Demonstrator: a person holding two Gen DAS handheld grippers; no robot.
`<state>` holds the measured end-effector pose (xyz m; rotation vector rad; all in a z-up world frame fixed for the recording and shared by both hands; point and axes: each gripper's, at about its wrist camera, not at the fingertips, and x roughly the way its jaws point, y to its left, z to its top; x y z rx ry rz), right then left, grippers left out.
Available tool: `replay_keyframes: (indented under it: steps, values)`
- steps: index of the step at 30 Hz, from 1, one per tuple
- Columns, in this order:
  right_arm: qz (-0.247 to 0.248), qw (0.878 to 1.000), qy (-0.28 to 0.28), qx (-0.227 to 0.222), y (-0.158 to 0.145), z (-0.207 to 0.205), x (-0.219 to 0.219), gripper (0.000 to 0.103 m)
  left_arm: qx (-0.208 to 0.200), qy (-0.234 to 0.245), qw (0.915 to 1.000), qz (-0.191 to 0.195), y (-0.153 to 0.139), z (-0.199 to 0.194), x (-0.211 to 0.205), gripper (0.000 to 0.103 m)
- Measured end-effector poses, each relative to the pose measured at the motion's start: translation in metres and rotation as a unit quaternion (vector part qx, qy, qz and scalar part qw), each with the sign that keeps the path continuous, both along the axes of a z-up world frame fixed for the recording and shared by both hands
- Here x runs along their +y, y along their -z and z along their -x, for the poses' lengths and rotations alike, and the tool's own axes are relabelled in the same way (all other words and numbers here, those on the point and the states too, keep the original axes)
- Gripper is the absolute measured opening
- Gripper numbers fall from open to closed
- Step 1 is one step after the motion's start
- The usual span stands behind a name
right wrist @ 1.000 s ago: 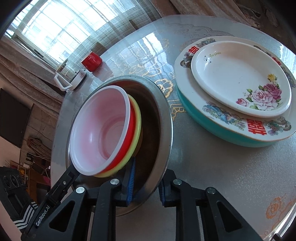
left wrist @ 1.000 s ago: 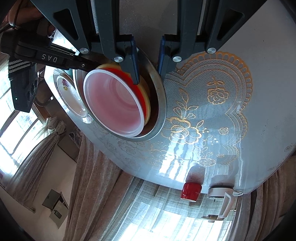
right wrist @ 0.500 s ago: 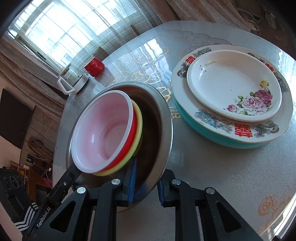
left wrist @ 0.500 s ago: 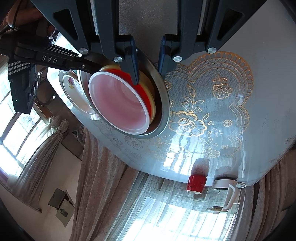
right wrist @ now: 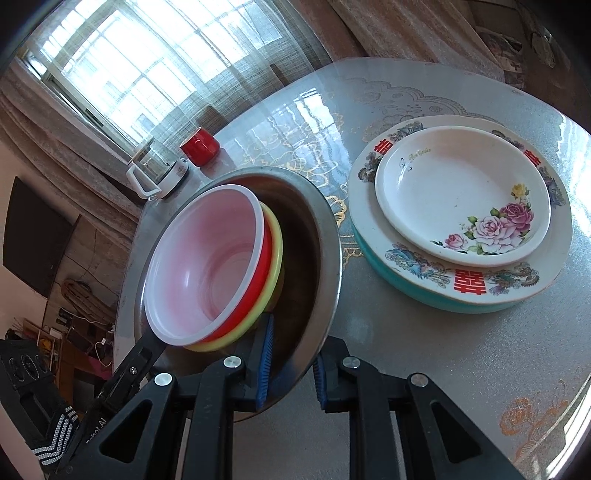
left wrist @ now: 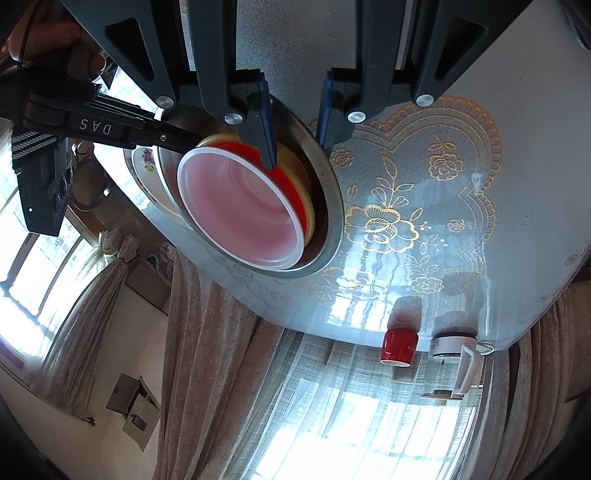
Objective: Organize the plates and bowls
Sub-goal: 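Lift the nested bowls with both grippers and carry them over the plate stack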
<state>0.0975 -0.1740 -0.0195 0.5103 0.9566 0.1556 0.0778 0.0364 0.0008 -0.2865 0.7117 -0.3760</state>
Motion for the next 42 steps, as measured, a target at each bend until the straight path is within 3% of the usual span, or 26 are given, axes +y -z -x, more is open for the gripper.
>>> replay_keyframes:
  steps: [17,42]
  values:
    - [0.003,0.999,0.024,-0.037,-0.02,0.012,-0.026,0.019,-0.026,0.017,0.9995,0.001,-0.016,-0.005,-0.026,0.023]
    - [0.011,0.991,0.102,-0.081,-0.046,0.026,-0.098,0.019,-0.065,0.09,0.9938,0.007,-0.042,-0.032,-0.11,0.023]
